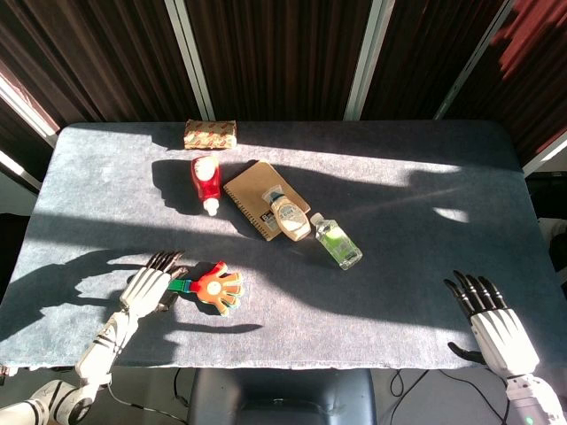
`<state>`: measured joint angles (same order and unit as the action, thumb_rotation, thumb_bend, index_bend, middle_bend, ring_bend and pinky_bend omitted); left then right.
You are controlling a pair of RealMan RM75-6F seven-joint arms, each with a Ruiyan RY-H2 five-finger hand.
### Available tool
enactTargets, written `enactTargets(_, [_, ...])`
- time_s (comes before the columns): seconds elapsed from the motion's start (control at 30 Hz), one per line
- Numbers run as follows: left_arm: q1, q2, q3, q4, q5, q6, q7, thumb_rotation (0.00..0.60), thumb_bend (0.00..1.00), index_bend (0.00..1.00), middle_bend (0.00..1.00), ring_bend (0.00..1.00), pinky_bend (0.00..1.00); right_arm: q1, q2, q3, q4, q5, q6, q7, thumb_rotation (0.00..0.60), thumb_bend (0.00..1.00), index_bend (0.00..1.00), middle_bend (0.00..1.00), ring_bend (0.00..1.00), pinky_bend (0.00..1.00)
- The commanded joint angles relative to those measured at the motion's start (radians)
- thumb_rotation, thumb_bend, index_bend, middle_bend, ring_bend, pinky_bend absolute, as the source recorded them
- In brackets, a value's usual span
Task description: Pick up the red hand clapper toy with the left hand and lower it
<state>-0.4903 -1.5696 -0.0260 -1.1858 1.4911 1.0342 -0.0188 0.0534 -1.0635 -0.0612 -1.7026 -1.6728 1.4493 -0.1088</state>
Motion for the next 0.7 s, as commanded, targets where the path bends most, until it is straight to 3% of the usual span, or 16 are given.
enactTargets(0.03, [0.0, -0.01, 0.004, 0.01, -0.001, 0.003, 0.005, 0.6, 0.41, 0.33, 0.0, 0.0, 0.0, -0.001, 0.001, 0.0, -0.001, -0.002, 0.003, 0.002, 0.6, 0.16, 0.0, 0.0, 0.0, 0.0])
enactTargets(0.47, [-0.008, -0.037, 0.009, 0.021, -0.008, 0.004, -0.002, 0.6, 0.4, 0.33, 0.0, 0.0, 0.0, -0.002, 0.004, -0.002, -0.002, -0.004, 0.006, 0.005, 0.6, 0.16, 0.0, 0.0, 0.0, 0.0])
enactTargets(0.7, [-0.013, -0.05, 0.003, 0.024, -0.015, 0.008, 0.005, 0.6, 0.39, 0.45, 0.0, 0.0, 0.0, 0.0, 0.005, -0.002, -0.002, -0.003, 0.002, 0.008, 0.6, 0.16, 0.0, 0.0, 0.0, 0.0])
